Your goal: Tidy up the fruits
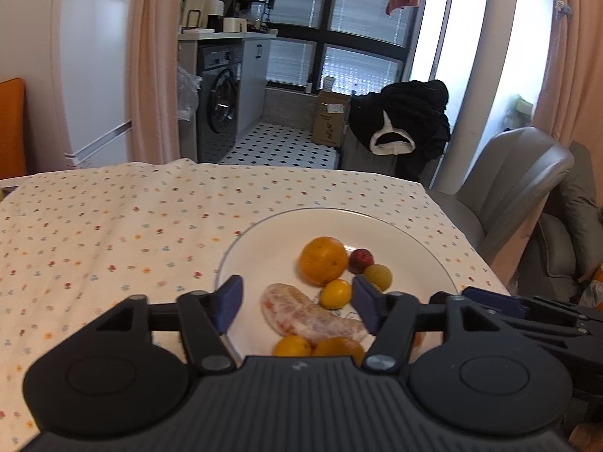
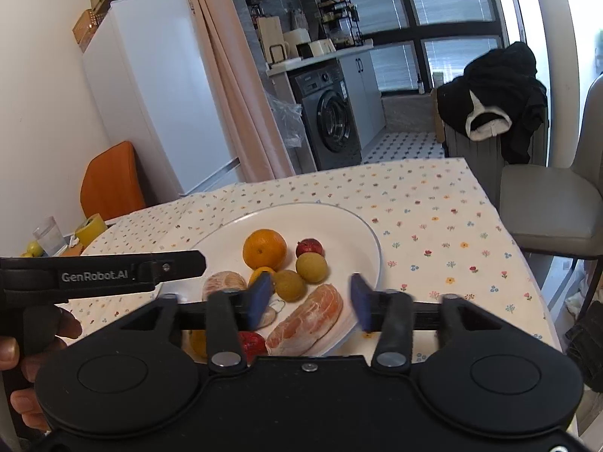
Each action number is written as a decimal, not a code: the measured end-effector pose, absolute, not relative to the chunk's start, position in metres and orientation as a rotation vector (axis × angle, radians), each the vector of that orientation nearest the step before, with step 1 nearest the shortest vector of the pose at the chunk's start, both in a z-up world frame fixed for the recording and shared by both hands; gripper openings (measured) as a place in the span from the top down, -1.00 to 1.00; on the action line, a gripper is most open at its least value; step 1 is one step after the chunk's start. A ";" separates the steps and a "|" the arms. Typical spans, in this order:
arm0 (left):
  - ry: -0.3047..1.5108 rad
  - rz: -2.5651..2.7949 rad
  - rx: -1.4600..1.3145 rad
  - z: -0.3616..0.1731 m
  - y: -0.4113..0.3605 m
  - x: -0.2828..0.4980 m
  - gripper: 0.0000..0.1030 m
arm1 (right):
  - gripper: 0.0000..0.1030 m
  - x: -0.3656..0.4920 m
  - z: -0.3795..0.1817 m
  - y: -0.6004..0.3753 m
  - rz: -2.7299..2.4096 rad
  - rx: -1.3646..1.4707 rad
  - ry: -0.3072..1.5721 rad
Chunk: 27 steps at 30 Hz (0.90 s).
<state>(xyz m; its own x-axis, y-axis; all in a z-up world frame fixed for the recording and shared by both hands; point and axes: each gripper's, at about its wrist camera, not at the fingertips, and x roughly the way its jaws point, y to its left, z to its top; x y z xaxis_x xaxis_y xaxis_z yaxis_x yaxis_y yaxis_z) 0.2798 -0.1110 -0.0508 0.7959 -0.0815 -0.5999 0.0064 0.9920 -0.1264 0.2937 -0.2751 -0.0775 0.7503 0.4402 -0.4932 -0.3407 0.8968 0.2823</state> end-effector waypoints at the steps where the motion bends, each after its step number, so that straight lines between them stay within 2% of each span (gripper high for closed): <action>1: 0.645 -0.040 -0.118 -0.050 -0.109 0.278 -0.42 | -0.10 0.292 -0.076 -0.274 0.430 0.176 0.575; 3: 0.642 -0.027 -0.112 -0.048 -0.106 0.274 -0.58 | -0.12 0.291 -0.075 -0.273 0.436 0.175 0.572; 8: 0.652 -0.013 -0.116 -0.044 -0.097 0.266 -0.63 | -0.20 0.286 -0.072 -0.270 0.439 0.174 0.570; 12: 0.651 -0.010 -0.126 -0.042 -0.089 0.255 -0.72 | -0.49 0.280 -0.069 -0.266 0.443 0.167 0.567; 15: 0.654 0.001 -0.140 -0.041 -0.082 0.247 -0.78 | -0.61 0.273 -0.066 -0.263 0.446 0.167 0.563; 21: 0.657 -0.001 -0.145 -0.037 -0.068 0.228 -0.79 | -0.99 0.259 -0.061 -0.256 0.439 0.166 0.546; 27: 0.655 0.013 -0.176 -0.032 -0.049 0.208 -0.80 | -1.00 0.248 -0.056 -0.247 0.460 0.160 0.564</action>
